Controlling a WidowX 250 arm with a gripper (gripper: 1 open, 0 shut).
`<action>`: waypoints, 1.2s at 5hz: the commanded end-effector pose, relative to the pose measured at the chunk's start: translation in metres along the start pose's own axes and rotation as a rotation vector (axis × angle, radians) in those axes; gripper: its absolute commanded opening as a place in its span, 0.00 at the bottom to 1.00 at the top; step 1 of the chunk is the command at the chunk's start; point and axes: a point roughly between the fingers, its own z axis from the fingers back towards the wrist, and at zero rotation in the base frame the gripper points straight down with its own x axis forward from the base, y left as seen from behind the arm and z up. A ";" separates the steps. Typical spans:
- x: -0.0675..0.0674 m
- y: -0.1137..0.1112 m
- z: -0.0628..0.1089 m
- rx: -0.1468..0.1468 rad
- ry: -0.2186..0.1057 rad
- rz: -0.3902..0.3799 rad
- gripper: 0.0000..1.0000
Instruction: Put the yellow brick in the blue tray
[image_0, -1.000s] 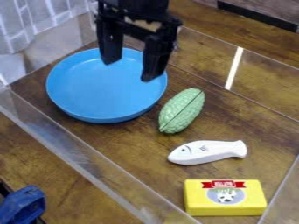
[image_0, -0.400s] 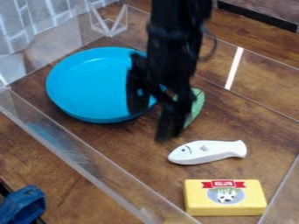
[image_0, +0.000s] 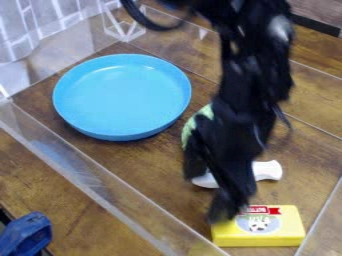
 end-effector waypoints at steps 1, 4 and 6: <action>0.019 -0.020 -0.007 0.028 -0.042 -0.090 1.00; 0.025 -0.015 -0.014 0.035 -0.055 -0.023 0.00; 0.020 -0.008 -0.013 0.039 -0.073 -0.013 0.00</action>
